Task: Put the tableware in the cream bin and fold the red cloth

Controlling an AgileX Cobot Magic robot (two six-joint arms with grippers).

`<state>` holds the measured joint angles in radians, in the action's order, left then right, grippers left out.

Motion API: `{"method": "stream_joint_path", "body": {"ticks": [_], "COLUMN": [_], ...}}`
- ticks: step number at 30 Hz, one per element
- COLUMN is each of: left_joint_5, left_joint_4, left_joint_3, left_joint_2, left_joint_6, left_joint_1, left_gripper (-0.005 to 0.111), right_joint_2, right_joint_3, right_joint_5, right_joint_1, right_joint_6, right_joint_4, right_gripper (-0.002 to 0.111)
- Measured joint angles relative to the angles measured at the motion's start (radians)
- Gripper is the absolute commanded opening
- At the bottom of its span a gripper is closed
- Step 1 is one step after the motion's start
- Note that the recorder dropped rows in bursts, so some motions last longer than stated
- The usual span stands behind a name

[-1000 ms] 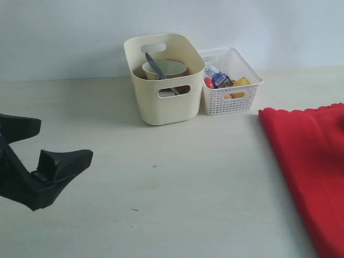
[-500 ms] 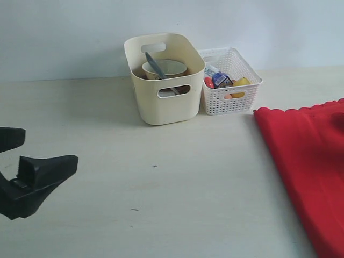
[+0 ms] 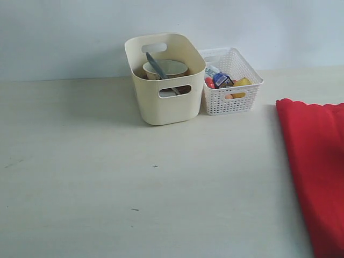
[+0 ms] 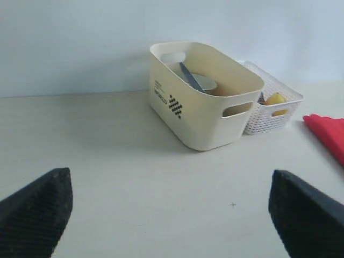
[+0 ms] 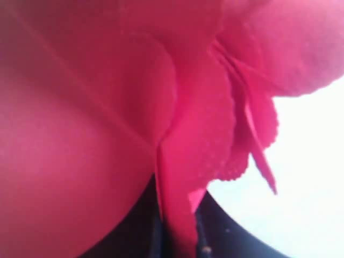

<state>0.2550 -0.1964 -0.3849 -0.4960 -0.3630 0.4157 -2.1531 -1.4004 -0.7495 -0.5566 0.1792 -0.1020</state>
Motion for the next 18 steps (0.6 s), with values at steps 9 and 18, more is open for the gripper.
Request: {"method": "stream_joint_path", "body": {"ticks": [9,18], "left_joint_5": [0.008,0.119], "left_joint_4": [0.014,0.054], "left_joint_3": [0.145,0.179], "left_joint_2": [0.167,0.290], "left_joint_6": [0.000,0.000], "left_joint_1": [-0.151,-0.195], "left_gripper": [0.094,0.094], "right_joint_2": [-0.071,-0.187], "right_joint_3": [-0.133,-0.320], "right_joint_5": [-0.066,-0.122], "right_joint_1": [-0.004,-0.011], "right_joint_6": [0.011,0.103], "right_joint_4": [-0.029,-0.257], "right_gripper": [0.000,0.000]}}
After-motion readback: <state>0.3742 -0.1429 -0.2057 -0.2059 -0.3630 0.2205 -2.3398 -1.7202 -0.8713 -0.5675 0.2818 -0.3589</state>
